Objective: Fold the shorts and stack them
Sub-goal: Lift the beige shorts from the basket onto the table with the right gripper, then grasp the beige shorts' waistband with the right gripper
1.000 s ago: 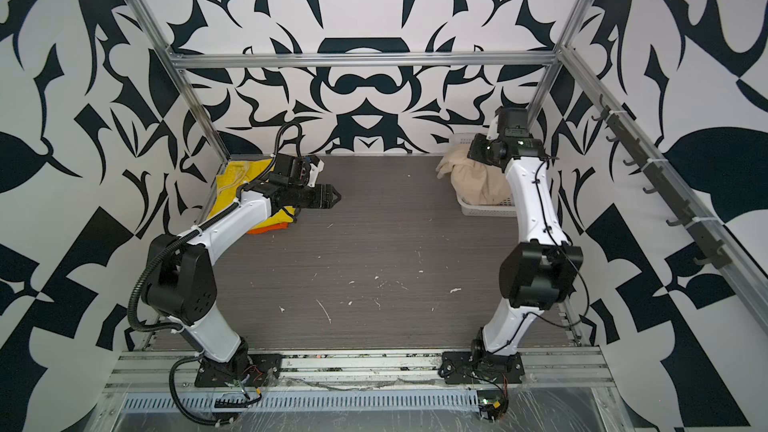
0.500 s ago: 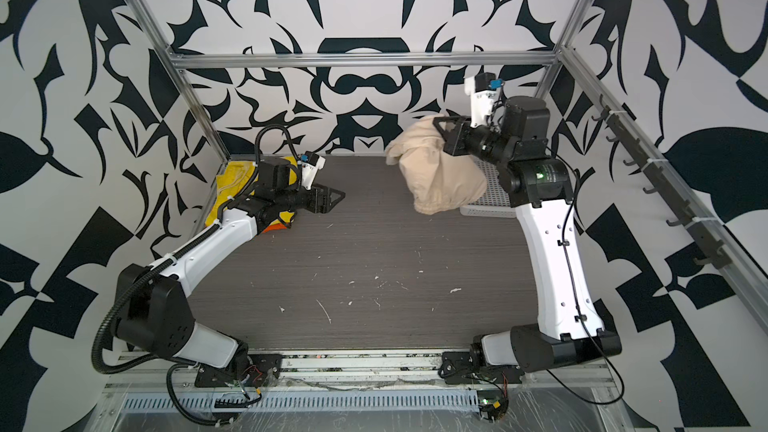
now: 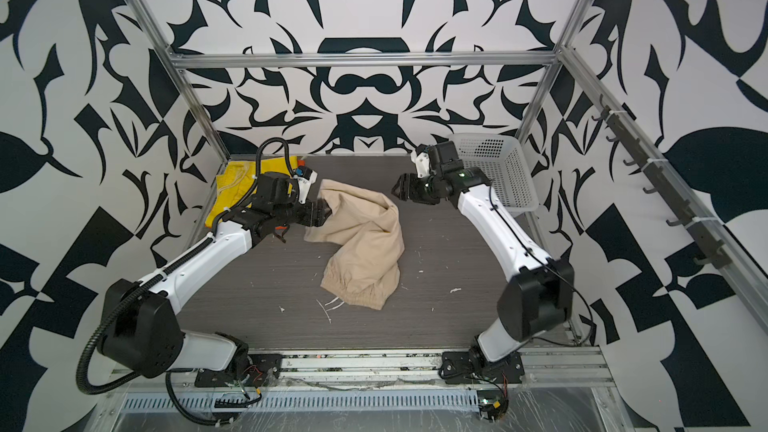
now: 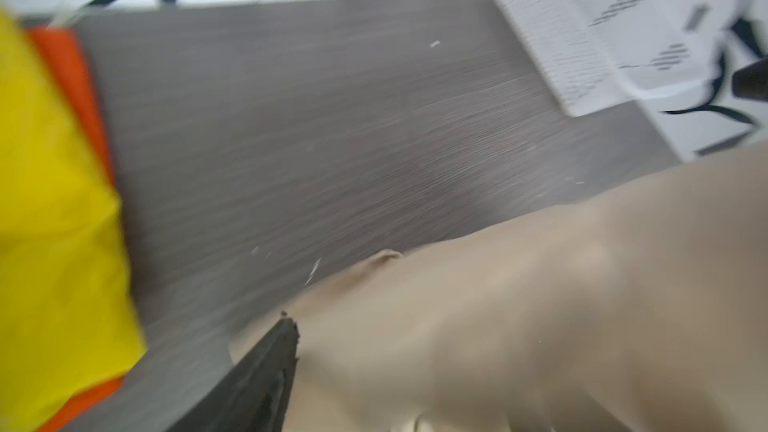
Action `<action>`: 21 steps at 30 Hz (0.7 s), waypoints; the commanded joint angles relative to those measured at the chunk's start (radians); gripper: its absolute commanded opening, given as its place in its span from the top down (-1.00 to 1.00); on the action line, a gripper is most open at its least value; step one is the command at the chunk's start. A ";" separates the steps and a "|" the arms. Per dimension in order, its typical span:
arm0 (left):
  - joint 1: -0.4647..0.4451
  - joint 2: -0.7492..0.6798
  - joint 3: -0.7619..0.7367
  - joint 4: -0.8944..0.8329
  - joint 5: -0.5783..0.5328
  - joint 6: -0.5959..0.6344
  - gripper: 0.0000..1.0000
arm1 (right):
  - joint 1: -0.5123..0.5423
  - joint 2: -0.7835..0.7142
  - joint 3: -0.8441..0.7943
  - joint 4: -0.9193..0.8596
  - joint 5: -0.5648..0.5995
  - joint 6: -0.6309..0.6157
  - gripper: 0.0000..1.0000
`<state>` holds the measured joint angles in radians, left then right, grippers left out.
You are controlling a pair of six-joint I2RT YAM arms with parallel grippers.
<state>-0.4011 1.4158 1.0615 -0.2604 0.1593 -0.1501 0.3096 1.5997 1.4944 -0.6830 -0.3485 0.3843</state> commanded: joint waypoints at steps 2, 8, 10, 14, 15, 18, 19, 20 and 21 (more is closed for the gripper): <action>0.002 0.055 0.004 -0.159 -0.168 -0.083 -0.57 | 0.040 -0.026 -0.006 -0.078 0.248 -0.057 -0.35; 0.007 0.079 -0.036 -0.169 -0.208 -0.182 -0.58 | 0.273 -0.114 -0.087 -0.099 0.375 -0.131 -0.34; 0.024 0.079 -0.054 -0.168 -0.220 -0.223 -0.60 | 0.380 -0.120 -0.109 -0.090 0.400 -0.129 -0.34; 0.117 0.046 -0.106 -0.138 -0.146 -0.316 -0.61 | 0.577 -0.044 -0.094 -0.081 0.452 -0.141 -0.34; 0.144 0.028 -0.128 -0.122 -0.123 -0.330 -0.61 | 0.619 -0.008 -0.078 -0.074 0.453 -0.138 -0.34; 0.206 -0.032 -0.174 -0.099 -0.086 -0.357 -0.61 | 0.723 0.114 -0.021 -0.042 0.423 -0.131 -0.34; 0.226 -0.051 -0.185 -0.099 -0.078 -0.359 -0.61 | 0.744 0.156 0.002 -0.037 0.405 -0.124 -0.35; 0.246 -0.072 -0.197 -0.099 -0.070 -0.361 -0.61 | 0.766 0.205 0.027 -0.037 0.383 -0.116 -0.36; 0.264 -0.091 -0.208 -0.099 -0.063 -0.362 -0.61 | 0.781 0.252 0.057 -0.039 0.362 -0.112 -0.37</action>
<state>-0.1696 1.3922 0.8726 -0.3794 0.0471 -0.4622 1.0531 1.7729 1.4765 -0.7349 0.0406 0.2630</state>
